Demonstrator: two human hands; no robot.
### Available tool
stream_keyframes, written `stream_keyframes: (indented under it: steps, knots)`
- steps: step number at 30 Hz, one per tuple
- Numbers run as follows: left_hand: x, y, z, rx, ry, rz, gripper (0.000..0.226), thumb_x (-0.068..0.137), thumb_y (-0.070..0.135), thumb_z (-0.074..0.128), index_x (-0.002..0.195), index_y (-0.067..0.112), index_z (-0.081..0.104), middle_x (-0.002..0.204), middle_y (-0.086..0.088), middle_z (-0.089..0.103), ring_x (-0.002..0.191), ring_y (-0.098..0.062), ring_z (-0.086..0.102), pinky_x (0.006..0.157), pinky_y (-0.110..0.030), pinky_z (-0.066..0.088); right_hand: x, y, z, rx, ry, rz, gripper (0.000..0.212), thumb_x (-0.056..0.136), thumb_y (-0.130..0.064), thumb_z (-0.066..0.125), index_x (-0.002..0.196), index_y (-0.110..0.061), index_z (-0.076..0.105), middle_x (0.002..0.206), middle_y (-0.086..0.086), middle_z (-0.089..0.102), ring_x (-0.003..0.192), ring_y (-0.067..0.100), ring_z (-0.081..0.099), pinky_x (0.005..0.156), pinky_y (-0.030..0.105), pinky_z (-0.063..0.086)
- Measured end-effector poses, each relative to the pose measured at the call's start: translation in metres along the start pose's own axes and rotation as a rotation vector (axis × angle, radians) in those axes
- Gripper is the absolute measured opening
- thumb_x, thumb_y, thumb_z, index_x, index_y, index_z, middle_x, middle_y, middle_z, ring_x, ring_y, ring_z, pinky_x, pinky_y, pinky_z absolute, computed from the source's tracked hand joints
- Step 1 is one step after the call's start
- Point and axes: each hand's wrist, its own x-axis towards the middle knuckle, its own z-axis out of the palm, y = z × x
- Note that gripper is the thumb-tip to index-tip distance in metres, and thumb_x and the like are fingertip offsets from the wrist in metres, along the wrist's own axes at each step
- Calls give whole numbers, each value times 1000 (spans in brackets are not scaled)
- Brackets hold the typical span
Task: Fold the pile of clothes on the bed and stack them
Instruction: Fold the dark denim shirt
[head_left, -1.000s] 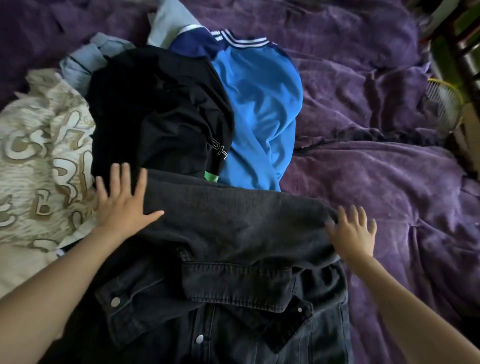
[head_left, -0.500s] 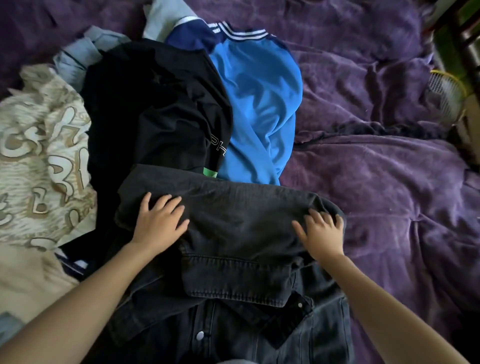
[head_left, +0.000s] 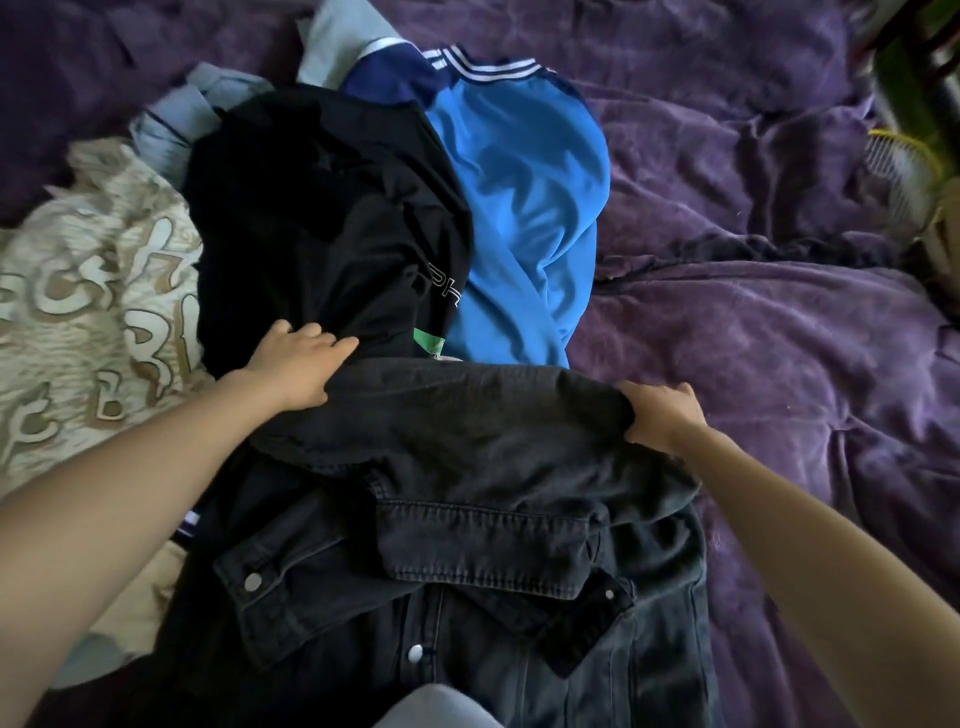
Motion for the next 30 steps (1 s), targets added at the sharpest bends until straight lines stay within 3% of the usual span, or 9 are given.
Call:
stream_keyframes:
  steps: [2, 5, 8, 10, 15, 20, 23, 26, 30]
  knots:
    - [-18, -1, 4, 13, 76, -6, 52, 92, 32, 48, 141, 30, 30, 128, 12, 52, 122, -14, 39, 96, -31, 30, -24, 4, -2, 4, 108, -22, 28, 79, -24, 60, 105, -22, 50, 109, -1, 61, 104, 23, 54, 81, 34, 27]
    - [-58, -6, 11, 52, 179, -28, 36, 92, 32, 47, 128, 31, 48, 122, 14, 55, 117, -13, 44, 94, -29, 30, -67, 7, 0, -106, 376, -104, 42, 60, -26, 79, 95, -12, 60, 93, 3, 65, 92, 28, 57, 77, 36, 37]
    - [-108, -11, 23, -99, 495, 6, 46, 53, 18, 88, 95, 11, 71, 83, -5, 67, 83, -29, 62, 69, -41, 47, -105, 8, 10, -146, 682, -222, 54, 33, -22, 88, 79, -7, 65, 74, 5, 65, 79, 27, 46, 66, 37, 39]
    - [-141, -6, 37, -156, 704, -23, 51, 32, 6, 92, 78, 3, 70, 71, -13, 61, 73, -33, 58, 57, -41, 45, -129, 8, 17, -145, 851, -269, 48, 47, -22, 80, 89, -8, 60, 80, 7, 66, 83, 25, 40, 72, 37, 31]
    - [-210, 32, 87, -226, 859, -33, 52, 25, 3, 89, 71, 3, 63, 99, -19, 62, 100, -35, 50, 73, -46, 44, -194, 2, 57, -143, 1018, -380, 35, 66, -24, 48, 98, -11, 50, 92, 10, 65, 93, 30, 46, 77, 39, 32]
    - [-271, 85, 168, -323, 859, 13, 34, 51, 4, 70, 78, 8, 49, 103, -22, 66, 108, -34, 47, 76, -45, 35, -261, -24, 139, -47, 1005, -431, 29, 67, -14, 45, 96, -14, 51, 108, 10, 47, 101, 31, 48, 84, 40, 34]
    - [-288, 111, 214, -384, 633, -21, 71, 17, 2, 89, 78, 8, 53, 107, -22, 63, 108, -35, 47, 79, -47, 35, -290, -45, 187, -67, 870, -445, 22, 70, -14, 44, 81, -15, 63, 120, 17, 54, 115, 35, 44, 101, 41, 26]
    - [-288, 123, 232, -426, 495, -65, 78, 7, 1, 90, 79, 7, 59, 107, -22, 64, 109, -34, 45, 77, -50, 41, -300, -57, 222, -157, 626, -432, 20, 63, -21, 48, 80, -19, 58, 122, 17, 58, 135, 34, 21, 109, 44, 19]
    - [-286, 129, 226, -437, 431, -100, 77, 13, -7, 86, 84, 6, 59, 105, -24, 64, 108, -35, 44, 70, -54, 49, -294, -71, 218, -47, 224, -287, 81, 21, -18, 86, 89, -19, 41, 105, 11, 70, 113, 36, 51, 75, 40, 55]
